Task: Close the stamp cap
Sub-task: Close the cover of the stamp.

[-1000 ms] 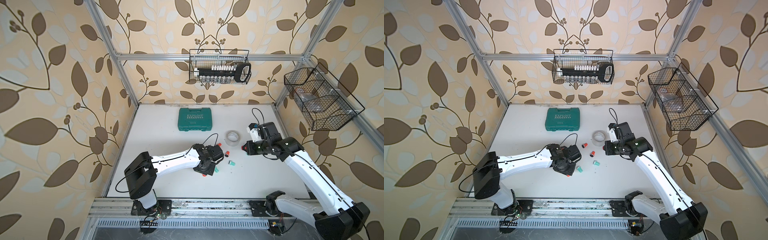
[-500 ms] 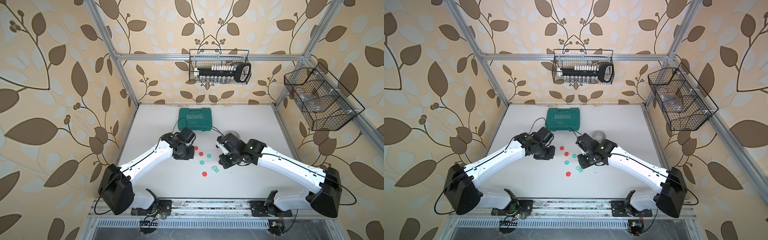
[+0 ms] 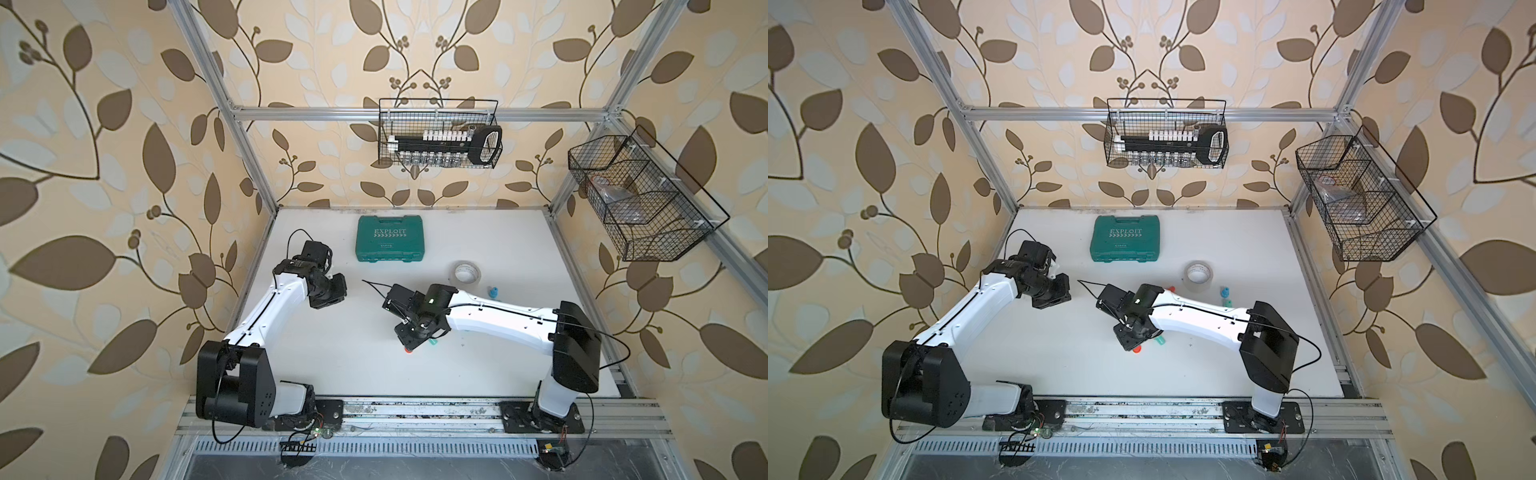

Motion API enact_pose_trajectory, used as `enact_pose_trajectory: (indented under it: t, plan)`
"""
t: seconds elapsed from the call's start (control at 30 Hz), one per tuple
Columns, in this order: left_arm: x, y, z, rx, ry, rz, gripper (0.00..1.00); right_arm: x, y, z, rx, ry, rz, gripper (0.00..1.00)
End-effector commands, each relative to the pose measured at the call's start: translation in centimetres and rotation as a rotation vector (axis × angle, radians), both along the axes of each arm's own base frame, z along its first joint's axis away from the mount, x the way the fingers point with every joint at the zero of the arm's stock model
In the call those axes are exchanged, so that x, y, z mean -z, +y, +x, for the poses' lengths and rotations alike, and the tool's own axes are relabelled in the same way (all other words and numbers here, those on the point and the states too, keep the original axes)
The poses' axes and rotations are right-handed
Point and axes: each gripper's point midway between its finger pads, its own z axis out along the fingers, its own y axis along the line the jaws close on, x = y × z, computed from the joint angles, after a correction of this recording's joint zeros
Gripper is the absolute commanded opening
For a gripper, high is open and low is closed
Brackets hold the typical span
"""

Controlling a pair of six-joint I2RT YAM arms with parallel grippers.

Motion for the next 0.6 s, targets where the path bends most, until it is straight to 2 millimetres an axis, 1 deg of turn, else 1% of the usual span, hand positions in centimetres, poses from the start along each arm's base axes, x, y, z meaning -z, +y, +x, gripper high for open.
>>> enact_pose_trajectory:
  t: [0.0,0.1,0.23,0.4,0.57]
  plan:
    - [-0.8,-0.4,0.3,0.029,-0.037,-0.039,0.01,0.8,0.4,0.0,-0.021,0.014,-0.045,0.0]
    - [-0.8,-0.3,0.3,0.032,-0.037,-0.039,0.01,2.0,0.6,0.0,-0.03,0.031,-0.073,0.0]
    - [-0.8,-0.3,0.2,0.034,-0.035,-0.037,0.01,3.3,0.5,0.0,-0.033,0.044,-0.106,0.0]
    - [-0.7,-0.4,0.2,0.034,-0.034,-0.04,0.01,4.5,0.1,-0.1,-0.037,0.055,-0.143,0.0]
    - [-0.7,-0.4,0.2,0.036,-0.03,-0.045,0.01,5.4,0.0,-0.1,-0.045,0.063,-0.157,0.0]
